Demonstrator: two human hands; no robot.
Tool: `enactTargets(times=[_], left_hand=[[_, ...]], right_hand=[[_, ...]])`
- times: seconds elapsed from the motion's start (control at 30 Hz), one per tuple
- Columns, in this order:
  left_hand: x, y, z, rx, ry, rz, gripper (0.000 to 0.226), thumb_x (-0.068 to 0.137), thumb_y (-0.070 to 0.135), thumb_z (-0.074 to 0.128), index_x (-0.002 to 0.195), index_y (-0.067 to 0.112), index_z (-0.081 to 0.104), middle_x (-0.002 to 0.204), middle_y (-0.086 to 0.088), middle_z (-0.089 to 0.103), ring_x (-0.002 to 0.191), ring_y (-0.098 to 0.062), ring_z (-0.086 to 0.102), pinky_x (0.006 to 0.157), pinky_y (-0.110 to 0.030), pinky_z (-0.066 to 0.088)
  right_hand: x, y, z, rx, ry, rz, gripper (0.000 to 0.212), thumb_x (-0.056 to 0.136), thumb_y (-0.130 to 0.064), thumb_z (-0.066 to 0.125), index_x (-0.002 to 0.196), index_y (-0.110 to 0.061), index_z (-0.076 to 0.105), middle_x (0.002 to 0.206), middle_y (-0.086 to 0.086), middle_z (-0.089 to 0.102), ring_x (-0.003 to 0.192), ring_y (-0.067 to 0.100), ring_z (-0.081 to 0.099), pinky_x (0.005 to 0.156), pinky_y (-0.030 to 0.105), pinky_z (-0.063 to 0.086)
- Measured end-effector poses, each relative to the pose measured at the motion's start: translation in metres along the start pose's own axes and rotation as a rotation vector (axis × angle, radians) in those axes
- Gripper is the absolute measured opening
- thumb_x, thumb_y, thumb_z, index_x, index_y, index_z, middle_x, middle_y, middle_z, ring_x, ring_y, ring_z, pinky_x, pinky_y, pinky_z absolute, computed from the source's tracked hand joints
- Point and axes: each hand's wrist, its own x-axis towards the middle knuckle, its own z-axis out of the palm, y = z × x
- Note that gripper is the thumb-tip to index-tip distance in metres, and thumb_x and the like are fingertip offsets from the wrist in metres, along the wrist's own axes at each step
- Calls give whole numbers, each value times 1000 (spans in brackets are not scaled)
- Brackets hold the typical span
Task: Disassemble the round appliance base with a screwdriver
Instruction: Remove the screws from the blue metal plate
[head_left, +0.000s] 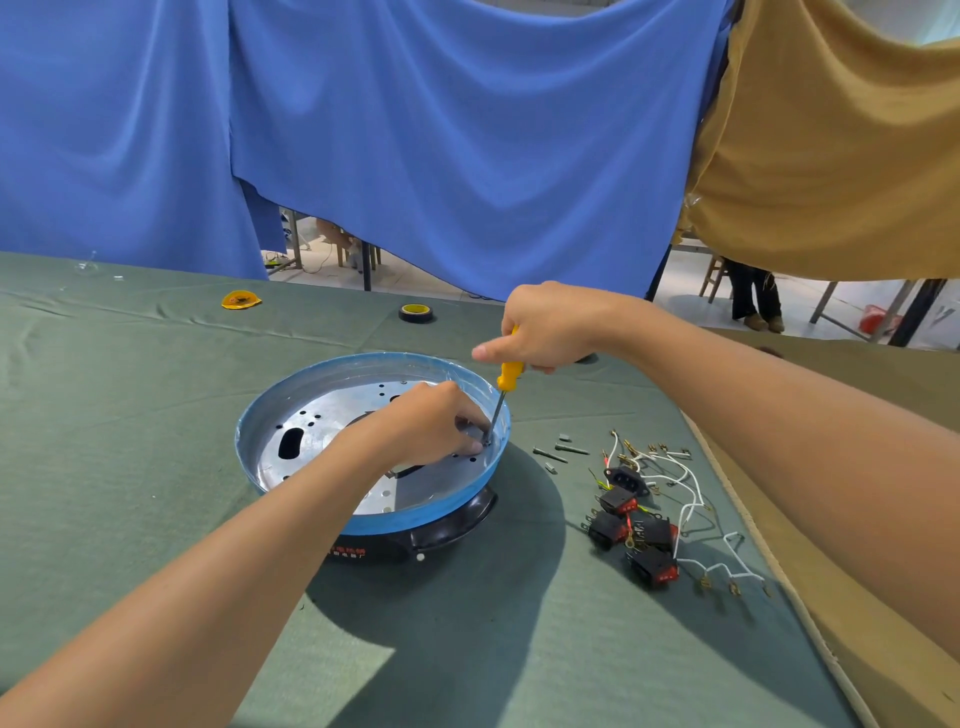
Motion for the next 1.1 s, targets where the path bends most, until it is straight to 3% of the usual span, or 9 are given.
enactTargets(times=[0.1,0.23,0.37,0.47,0.7,0.8,0.9,1.0,1.1], left_hand=[[0,0,0,-6,3,7,15,89,23,65,102,28,73,91,1,65,88,-25,59,81,-40,50],[1,0,0,6,8,11,12,90,25,65,99,25,73,93,1,68,88,-24,59,79,-38,50],[3,2,1,20,19,19,4,90,26,66,90,27,70,84,4,63,84,-22,58,73,-33,46],[3,3,1,23,22,11,4,90,26,67,90,29,70,85,2,64,83,-24,58,72,-36,47],[3,3,2,20,32,15,14,90,26,67,102,24,73,85,5,61,84,-20,57,63,-24,37],[2,3,3,12,34,16,7,89,25,67,94,29,71,83,4,61,83,-22,57,66,-30,43],[1,2,2,-4,32,3,8,89,25,68,94,30,71,88,3,64,87,-22,59,77,-37,49],[1,2,2,-8,19,-6,17,88,25,69,104,25,73,93,3,66,90,-20,59,78,-33,48],[1,2,1,-5,13,-4,18,88,25,69,106,24,73,94,3,66,90,-21,59,79,-32,47]], right_hand=[[-3,1,1,73,8,-63,22,86,-35,62,75,-18,67,56,-4,62,40,-2,49,34,12,32],[-8,2,-3,187,-50,-130,5,84,-31,68,82,-28,64,78,-6,64,63,8,56,50,19,41],[-6,3,-3,127,-94,-72,26,89,-46,60,85,-21,64,80,0,67,61,14,57,48,21,41],[-3,2,-2,9,-34,24,60,89,-63,46,66,-11,63,55,1,61,45,16,51,47,22,37],[-8,2,-4,130,-43,-77,6,84,-30,65,79,-27,65,66,-6,61,46,2,51,38,15,36],[-7,2,-4,60,-65,-46,25,89,-43,59,81,-20,64,67,-2,62,49,6,55,42,18,37],[-6,2,-2,-31,-31,30,55,92,-56,47,62,-12,60,49,-1,54,48,17,49,47,24,34],[-5,2,1,-7,2,-3,38,90,-41,59,73,-8,65,57,-1,50,56,17,43,48,26,31],[-9,-1,-3,63,-20,-59,10,84,-33,67,78,-26,65,67,-11,56,62,7,50,46,21,35]])
